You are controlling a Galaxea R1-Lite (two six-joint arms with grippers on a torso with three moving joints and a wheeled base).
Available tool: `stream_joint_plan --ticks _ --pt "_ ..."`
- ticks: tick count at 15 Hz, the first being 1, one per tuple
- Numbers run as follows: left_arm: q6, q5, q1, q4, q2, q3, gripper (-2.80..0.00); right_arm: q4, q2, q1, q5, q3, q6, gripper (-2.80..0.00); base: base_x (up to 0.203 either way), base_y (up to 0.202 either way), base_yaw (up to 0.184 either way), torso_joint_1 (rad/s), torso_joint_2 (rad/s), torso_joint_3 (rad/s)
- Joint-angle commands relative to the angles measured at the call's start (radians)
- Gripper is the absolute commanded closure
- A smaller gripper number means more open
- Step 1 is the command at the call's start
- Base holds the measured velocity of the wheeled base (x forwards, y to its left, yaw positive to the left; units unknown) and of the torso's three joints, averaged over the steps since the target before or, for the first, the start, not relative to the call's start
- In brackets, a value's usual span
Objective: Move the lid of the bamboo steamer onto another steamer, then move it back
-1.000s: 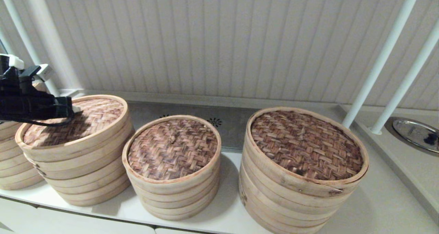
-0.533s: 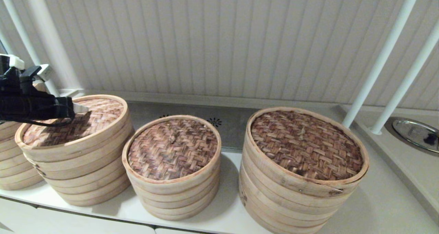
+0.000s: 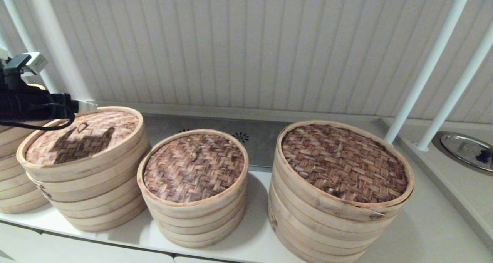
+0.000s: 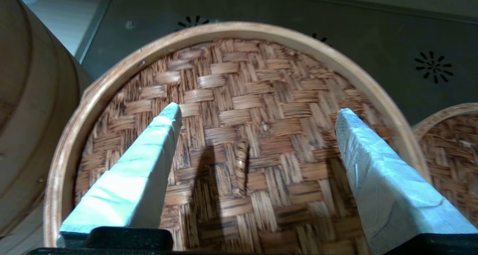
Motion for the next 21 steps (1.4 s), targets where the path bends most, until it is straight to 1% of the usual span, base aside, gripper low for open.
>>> stream_joint_plan --ticks 1,4,6,7,8,9,10,12,14,18,21 --pt "0.010 -0.001 0.000 0.002 -0.050 0.007 0.00 0.000 0.001 0.000 0.000 0.002 0.000 0.00 0.000 0.000 0.000 0.000 0.00 0.000" --pt "0.017 -0.001 -0.006 0.014 -0.130 0.036 0.00 0.000 0.001 0.000 0.000 0.002 0.000 0.00 0.000 0.000 0.000 0.000 0.00 0.000" --pt "0.018 0.011 -0.046 0.015 -0.191 0.112 0.00 0.000 0.001 0.000 0.000 0.002 0.000 0.00 0.000 0.000 0.000 0.000 0.00 0.000" --pt "0.019 0.044 -0.076 0.010 -0.230 0.173 0.00 0.000 0.001 0.000 0.000 0.002 0.000 0.00 0.000 0.000 0.000 0.000 0.00 0.000" --pt "0.020 0.087 -0.127 0.001 -0.269 0.227 0.00 0.000 0.001 0.000 0.000 0.002 0.000 0.00 0.000 0.000 0.000 0.000 0.00 0.000" --pt "0.020 0.109 -0.148 -0.013 -0.311 0.276 0.00 0.000 0.001 0.000 0.000 0.002 0.000 0.00 0.000 0.000 0.000 0.000 0.00 0.000" --pt "0.020 0.118 -0.157 -0.031 -0.355 0.315 0.00 0.000 0.001 0.000 0.000 0.002 0.000 0.00 0.000 0.000 0.000 0.000 0.00 0.000" --pt "0.015 0.114 -0.162 -0.042 -0.461 0.364 0.00 0.000 0.001 0.000 0.000 0.002 0.000 0.00 0.000 0.000 0.000 0.000 0.00 0.000" --pt "0.010 0.091 -0.161 -0.032 -0.580 0.431 0.00 0.000 0.001 0.000 0.000 0.002 0.000 0.00 0.000 0.000 0.000 0.000 0.00 0.000" --pt "0.004 0.072 -0.136 -0.015 -0.882 0.634 0.00 0.000 0.001 0.000 0.000 0.002 0.000 0.00 0.000 0.000 0.000 0.000 0.00 0.000" --pt "0.002 0.059 -0.126 0.031 -1.141 0.794 0.00 0.000 0.001 0.000 0.000 0.002 0.000 0.00 0.000 0.000 0.000 0.000 0.00 0.000"
